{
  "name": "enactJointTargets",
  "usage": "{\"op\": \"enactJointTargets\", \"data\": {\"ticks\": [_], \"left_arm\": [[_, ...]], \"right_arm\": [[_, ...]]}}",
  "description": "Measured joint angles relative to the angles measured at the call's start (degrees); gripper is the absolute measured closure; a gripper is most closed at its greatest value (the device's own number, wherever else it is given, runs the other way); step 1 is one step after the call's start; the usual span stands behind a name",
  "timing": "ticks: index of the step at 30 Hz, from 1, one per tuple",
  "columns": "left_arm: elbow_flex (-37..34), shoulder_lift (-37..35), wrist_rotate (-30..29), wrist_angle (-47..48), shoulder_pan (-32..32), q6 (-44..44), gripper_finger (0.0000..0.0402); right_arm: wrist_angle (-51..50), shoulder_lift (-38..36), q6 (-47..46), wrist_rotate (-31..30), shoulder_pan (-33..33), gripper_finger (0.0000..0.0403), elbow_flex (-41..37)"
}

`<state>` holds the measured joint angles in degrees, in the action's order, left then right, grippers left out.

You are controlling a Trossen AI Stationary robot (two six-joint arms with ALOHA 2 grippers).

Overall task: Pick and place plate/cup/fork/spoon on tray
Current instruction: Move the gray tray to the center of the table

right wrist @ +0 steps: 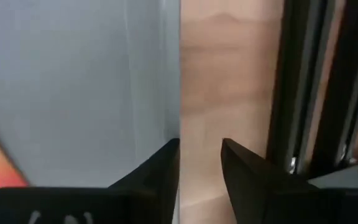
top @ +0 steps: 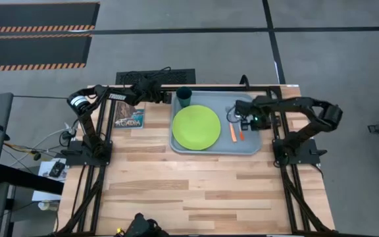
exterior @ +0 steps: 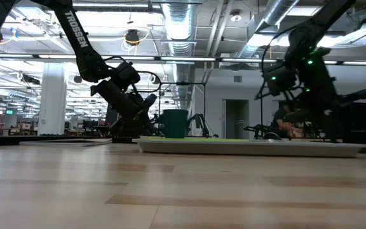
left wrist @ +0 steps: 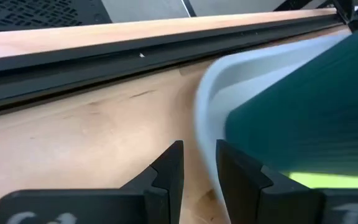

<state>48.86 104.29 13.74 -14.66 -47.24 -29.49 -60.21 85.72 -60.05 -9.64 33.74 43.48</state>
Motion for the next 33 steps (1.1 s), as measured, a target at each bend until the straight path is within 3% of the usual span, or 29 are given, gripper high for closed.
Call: {"op": "enactJointTargets", "data": {"ticks": [7,13,19,33], "left_arm": [[0.0,0.0,-0.1,0.2,0.0,0.8,0.0323],[0.4,0.0,0.4,-0.2,-0.7,1.0,0.0323],[2.7,0.0,0.4,-0.3,-2.3,0.9,0.0323],[3.9,-0.1,-1.2,4.6,-1.1,3.7,0.0323]], "right_arm": [[8.3,-10.5,-4.2,0.3,-0.9,0.0240,-5.1],[17.8,-17.5,-8.9,-2.4,-0.6,0.0249,-12.2],[22.2,-17.7,-9.7,-5.1,-0.6,0.0280,-14.5],[28.2,-12.5,-4.3,-3.4,-2.1,0.0307,-15.5]]}}
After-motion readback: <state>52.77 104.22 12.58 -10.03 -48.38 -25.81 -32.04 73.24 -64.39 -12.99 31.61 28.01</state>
